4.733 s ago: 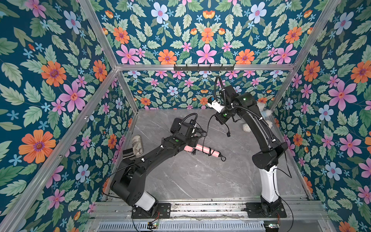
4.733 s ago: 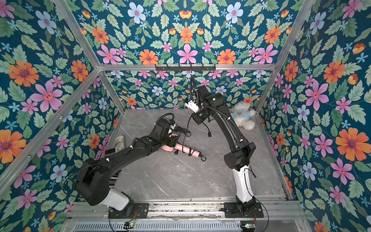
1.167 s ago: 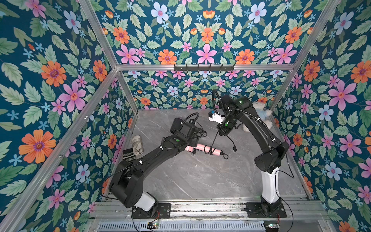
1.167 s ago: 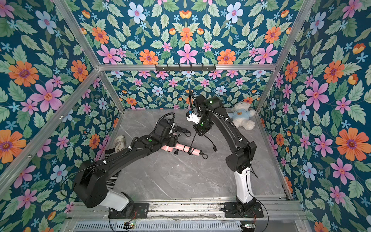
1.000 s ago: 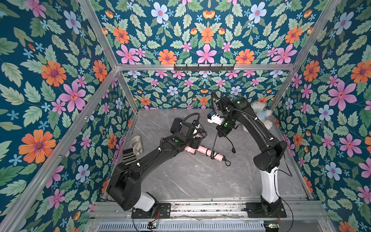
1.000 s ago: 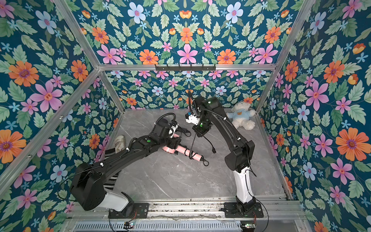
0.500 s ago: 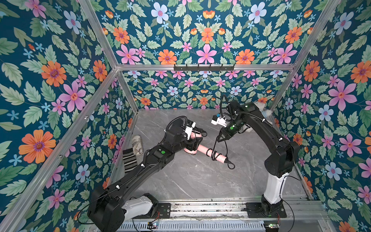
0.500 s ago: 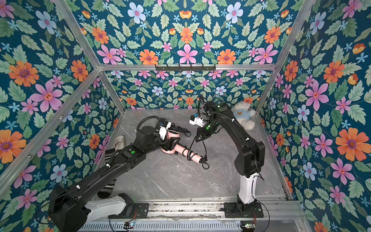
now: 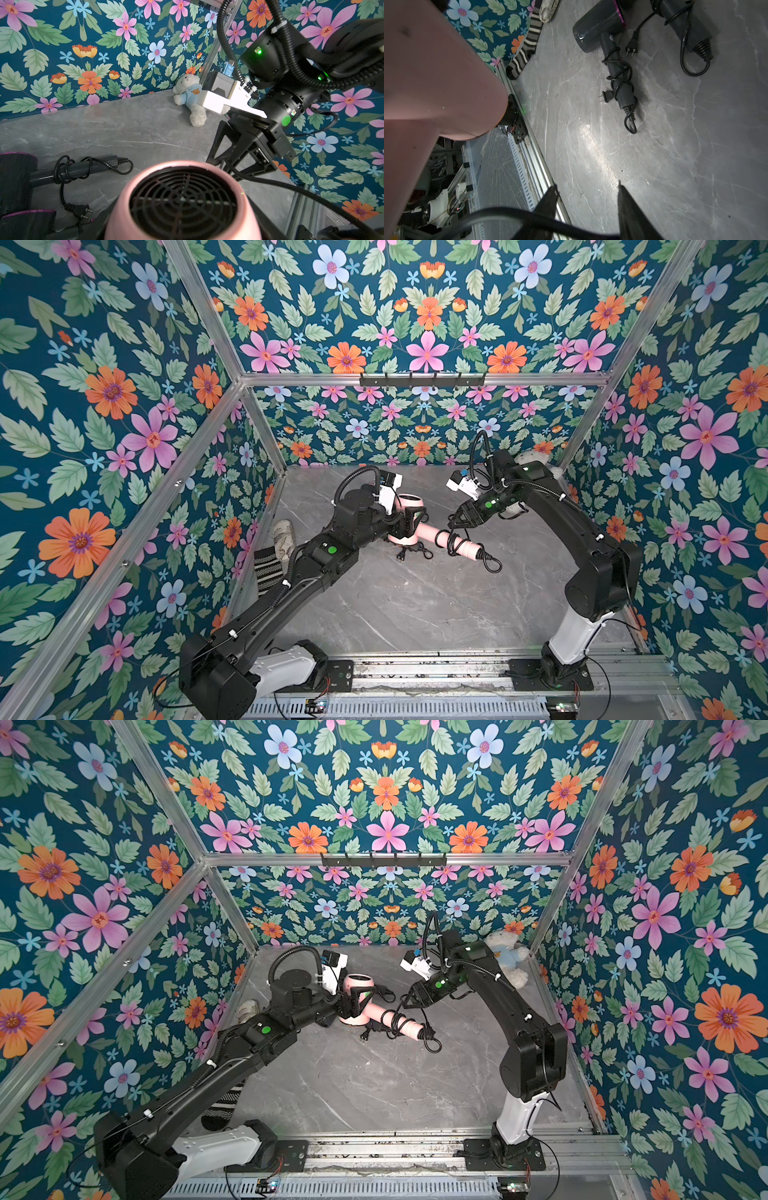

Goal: Wrap the cord around the hair dryer
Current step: Wrap the power cord around the hair dryer.

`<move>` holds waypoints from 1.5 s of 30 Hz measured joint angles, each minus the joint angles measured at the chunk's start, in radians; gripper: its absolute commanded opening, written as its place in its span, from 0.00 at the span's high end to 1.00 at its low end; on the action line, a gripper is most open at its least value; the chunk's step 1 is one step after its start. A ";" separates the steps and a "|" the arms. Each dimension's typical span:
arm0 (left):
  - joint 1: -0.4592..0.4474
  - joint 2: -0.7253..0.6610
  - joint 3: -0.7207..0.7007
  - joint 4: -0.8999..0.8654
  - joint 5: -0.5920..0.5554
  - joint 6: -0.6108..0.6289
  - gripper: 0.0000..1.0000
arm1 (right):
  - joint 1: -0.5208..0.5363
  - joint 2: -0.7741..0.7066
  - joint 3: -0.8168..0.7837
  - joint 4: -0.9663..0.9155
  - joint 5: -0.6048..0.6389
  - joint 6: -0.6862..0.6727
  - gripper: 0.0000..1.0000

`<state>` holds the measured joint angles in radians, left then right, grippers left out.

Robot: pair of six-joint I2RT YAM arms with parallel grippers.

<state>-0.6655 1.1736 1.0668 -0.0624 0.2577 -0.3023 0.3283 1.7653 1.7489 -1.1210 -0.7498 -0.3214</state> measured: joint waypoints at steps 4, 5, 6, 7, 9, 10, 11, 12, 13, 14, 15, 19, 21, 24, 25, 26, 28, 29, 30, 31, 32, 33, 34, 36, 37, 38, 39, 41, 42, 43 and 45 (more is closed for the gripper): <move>0.000 0.013 0.040 -0.035 -0.002 -0.008 1.00 | -0.015 -0.045 -0.064 0.060 -0.020 0.010 0.15; 0.000 0.015 0.048 -0.043 -0.002 -0.010 1.00 | -0.019 -0.058 -0.084 0.079 -0.029 0.017 0.15; 0.000 0.018 0.054 -0.049 -0.002 -0.011 1.00 | -0.023 -0.068 -0.101 0.095 -0.038 0.023 0.15; 0.000 0.020 0.061 -0.059 -0.002 -0.013 1.00 | -0.030 -0.080 -0.122 0.118 -0.048 0.029 0.15; 0.000 0.023 0.071 -0.076 -0.002 -0.021 1.00 | -0.045 -0.101 -0.159 0.164 -0.058 0.040 0.15; 0.000 0.024 0.080 -0.085 -0.004 -0.029 1.00 | -0.053 -0.120 -0.187 0.196 -0.058 0.051 0.15; 0.000 0.026 0.088 -0.093 -0.010 -0.036 1.00 | -0.059 -0.143 -0.216 0.227 -0.058 0.063 0.15; 0.000 0.027 0.099 -0.103 -0.023 -0.045 1.00 | -0.065 -0.172 -0.251 0.264 -0.059 0.078 0.15; 0.000 0.031 0.114 -0.117 -0.030 -0.057 1.00 | -0.071 -0.201 -0.289 0.311 -0.061 0.093 0.15; 0.000 0.035 0.127 -0.125 -0.032 -0.065 1.00 | -0.079 -0.222 -0.322 0.352 -0.067 0.113 0.15; 0.000 0.040 0.142 -0.133 -0.040 -0.073 1.00 | -0.092 -0.240 -0.356 0.394 -0.078 0.138 0.15; 0.000 0.069 0.205 -0.182 -0.075 -0.108 1.00 | -0.147 -0.289 -0.450 0.541 -0.110 0.225 0.14; 0.000 0.085 0.229 -0.206 -0.090 -0.120 1.00 | -0.148 -0.311 -0.482 0.594 -0.119 0.243 0.15; 0.000 0.114 0.264 -0.249 -0.137 -0.144 1.00 | -0.157 -0.332 -0.546 0.669 -0.127 0.265 0.18; 0.000 0.128 0.278 -0.263 -0.158 -0.151 1.00 | -0.162 -0.338 -0.578 0.697 -0.127 0.266 0.20; 0.000 0.140 0.289 -0.274 -0.168 -0.159 1.00 | -0.166 -0.342 -0.607 0.720 -0.128 0.269 0.22; 0.000 0.167 0.312 -0.301 -0.188 -0.169 1.00 | -0.171 -0.343 -0.667 0.765 -0.132 0.278 0.25; 0.001 0.178 0.321 -0.312 -0.192 -0.170 1.00 | -0.173 -0.341 -0.684 0.780 -0.135 0.279 0.26; 0.004 0.188 0.330 -0.322 -0.198 -0.173 1.00 | -0.175 -0.336 -0.702 0.799 -0.139 0.280 0.25; 0.008 0.196 0.339 -0.331 -0.203 -0.177 1.00 | -0.177 -0.330 -0.715 0.816 -0.141 0.279 0.25; 0.014 0.201 0.343 -0.335 -0.202 -0.182 1.00 | -0.179 -0.325 -0.724 0.832 -0.141 0.276 0.24; 0.021 0.205 0.348 -0.338 -0.192 -0.188 1.00 | -0.180 -0.320 -0.737 0.850 -0.141 0.271 0.24; 0.030 0.209 0.352 -0.341 -0.181 -0.192 1.00 | -0.181 -0.319 -0.751 0.868 -0.139 0.266 0.23; 0.044 0.215 0.362 -0.344 -0.177 -0.196 1.00 | -0.182 -0.320 -0.785 0.911 -0.135 0.252 0.23; 0.051 0.219 0.368 -0.348 -0.169 -0.197 1.00 | -0.185 -0.321 -0.806 0.936 -0.135 0.242 0.23; 0.058 0.222 0.374 -0.355 -0.159 -0.197 1.00 | -0.188 -0.321 -0.823 0.957 -0.136 0.237 0.23; 0.066 0.225 0.382 -0.364 -0.148 -0.197 1.00 | -0.193 -0.321 -0.842 0.980 -0.136 0.227 0.23; 0.078 0.235 0.403 -0.385 -0.124 -0.195 1.00 | -0.198 -0.319 -0.855 1.010 -0.138 0.201 0.27; 0.080 0.240 0.411 -0.392 -0.117 -0.194 1.00 | -0.198 -0.315 -0.854 1.023 -0.141 0.190 0.29; 0.082 0.243 0.421 -0.403 -0.107 -0.192 1.00 | -0.197 -0.311 -0.851 1.038 -0.148 0.179 0.29; 0.082 0.247 0.431 -0.420 -0.092 -0.188 1.00 | -0.196 -0.301 -0.845 1.063 -0.162 0.163 0.29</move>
<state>-0.5831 1.4208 1.4982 -0.4828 0.1658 -0.4904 0.1318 1.4639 0.9039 -0.0582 -0.9119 -0.1589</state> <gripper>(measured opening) 0.758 0.702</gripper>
